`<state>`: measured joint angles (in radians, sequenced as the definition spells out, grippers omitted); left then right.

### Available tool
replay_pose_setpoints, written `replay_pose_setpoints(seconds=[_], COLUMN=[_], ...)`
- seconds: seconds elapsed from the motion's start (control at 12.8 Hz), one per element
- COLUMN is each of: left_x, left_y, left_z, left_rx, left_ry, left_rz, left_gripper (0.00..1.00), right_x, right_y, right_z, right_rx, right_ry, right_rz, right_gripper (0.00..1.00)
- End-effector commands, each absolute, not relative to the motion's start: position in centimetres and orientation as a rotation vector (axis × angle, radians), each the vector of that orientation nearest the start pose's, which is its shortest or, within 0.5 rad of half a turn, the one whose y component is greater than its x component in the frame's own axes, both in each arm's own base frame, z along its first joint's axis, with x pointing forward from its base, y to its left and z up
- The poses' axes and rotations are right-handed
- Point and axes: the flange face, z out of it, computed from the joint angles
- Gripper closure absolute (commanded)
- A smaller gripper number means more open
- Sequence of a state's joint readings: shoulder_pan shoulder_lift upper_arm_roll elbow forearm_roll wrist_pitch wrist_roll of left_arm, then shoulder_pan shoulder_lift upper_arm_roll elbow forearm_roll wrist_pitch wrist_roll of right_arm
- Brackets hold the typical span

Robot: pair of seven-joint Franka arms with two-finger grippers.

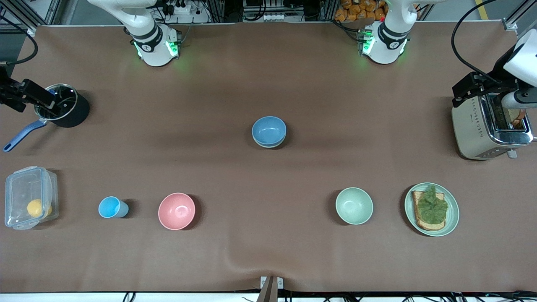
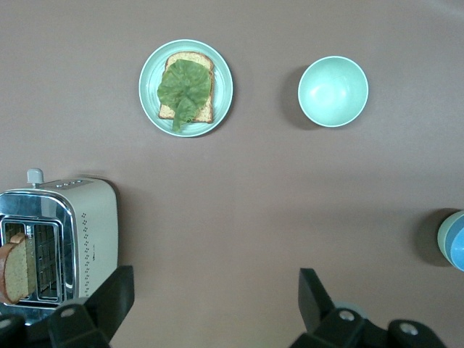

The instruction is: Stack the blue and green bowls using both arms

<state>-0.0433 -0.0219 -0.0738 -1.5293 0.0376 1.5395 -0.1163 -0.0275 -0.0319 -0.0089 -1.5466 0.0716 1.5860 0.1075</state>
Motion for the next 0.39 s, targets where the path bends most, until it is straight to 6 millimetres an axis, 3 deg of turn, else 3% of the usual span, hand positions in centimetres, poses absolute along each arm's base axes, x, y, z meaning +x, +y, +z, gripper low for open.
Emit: replay_pose_setpoints(seconds=[0.0,0.31], left_x=[53.53,53.48], left_y=[-6.43,-6.54], left_z=[65.67,65.64], left_rx=[-3.118,-3.129], left_ry=[0.02,0.021], left_rz=[-0.071,-0.065], left_gripper=[0.0,0.0], right_x=[54.54,54.6], right_y=[-0.66,-0.93], right_z=[65.17,64.94], right_rx=[-3.072,-3.156], right_ry=[0.195,0.175], right_rz=[-0.105,-0.108], right_gripper=[0.0,0.0])
